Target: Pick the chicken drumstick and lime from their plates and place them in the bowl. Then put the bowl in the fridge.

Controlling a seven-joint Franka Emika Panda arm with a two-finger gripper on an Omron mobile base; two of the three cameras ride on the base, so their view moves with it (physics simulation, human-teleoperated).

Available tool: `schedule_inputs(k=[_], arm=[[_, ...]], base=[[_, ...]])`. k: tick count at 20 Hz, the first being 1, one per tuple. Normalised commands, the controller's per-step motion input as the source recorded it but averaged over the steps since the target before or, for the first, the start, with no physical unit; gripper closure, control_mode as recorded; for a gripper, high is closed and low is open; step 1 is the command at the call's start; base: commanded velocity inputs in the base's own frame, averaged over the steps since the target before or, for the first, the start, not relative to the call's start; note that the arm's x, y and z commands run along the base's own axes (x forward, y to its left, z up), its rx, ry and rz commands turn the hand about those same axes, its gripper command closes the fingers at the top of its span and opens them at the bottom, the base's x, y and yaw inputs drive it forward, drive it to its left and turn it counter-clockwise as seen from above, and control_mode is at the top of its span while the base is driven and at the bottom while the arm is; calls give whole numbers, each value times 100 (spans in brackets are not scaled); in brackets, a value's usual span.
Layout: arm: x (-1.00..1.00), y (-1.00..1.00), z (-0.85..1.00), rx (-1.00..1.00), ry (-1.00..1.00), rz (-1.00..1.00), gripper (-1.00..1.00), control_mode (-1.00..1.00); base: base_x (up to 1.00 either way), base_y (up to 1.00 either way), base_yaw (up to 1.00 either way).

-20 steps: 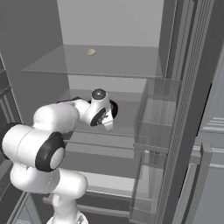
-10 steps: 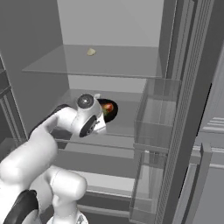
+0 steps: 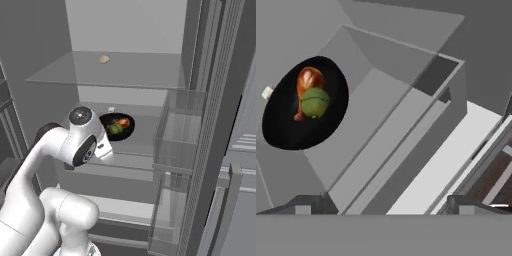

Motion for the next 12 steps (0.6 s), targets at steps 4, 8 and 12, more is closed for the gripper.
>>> schedule_inputs(k=[4,8,12], arm=[[-100,27,-1,-15,0,20,-100,-100],[-100,36,-4,-16,0,18,-100,-100],[-100,31,0,-8,9,13,-100,-100]], base=[[0,0,0],[0,0,0],[0,0,0]])
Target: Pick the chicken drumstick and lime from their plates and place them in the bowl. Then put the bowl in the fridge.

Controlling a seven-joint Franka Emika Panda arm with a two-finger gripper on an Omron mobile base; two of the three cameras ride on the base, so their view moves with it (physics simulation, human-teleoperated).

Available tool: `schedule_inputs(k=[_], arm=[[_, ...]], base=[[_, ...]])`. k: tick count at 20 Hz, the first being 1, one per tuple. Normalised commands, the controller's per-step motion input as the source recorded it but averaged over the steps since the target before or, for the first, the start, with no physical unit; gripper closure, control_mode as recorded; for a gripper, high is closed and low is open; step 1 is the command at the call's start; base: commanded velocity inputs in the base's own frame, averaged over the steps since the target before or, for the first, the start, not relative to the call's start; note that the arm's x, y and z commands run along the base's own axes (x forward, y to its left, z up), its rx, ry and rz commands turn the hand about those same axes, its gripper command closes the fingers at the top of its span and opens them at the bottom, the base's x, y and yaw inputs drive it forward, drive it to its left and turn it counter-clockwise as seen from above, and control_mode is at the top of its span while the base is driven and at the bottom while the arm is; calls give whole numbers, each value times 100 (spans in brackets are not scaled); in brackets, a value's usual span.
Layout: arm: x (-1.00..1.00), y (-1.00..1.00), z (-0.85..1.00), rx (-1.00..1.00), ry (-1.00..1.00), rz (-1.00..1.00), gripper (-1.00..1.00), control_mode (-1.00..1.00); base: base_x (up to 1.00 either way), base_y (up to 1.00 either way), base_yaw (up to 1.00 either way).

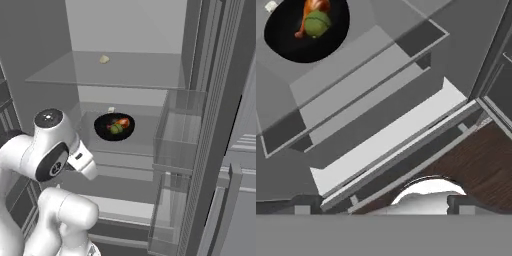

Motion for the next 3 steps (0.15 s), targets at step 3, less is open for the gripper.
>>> schedule_inputs(k=[3], arm=[[-100,34,-18,-17,0,11,-100,-100]], base=[[0,0,0]])
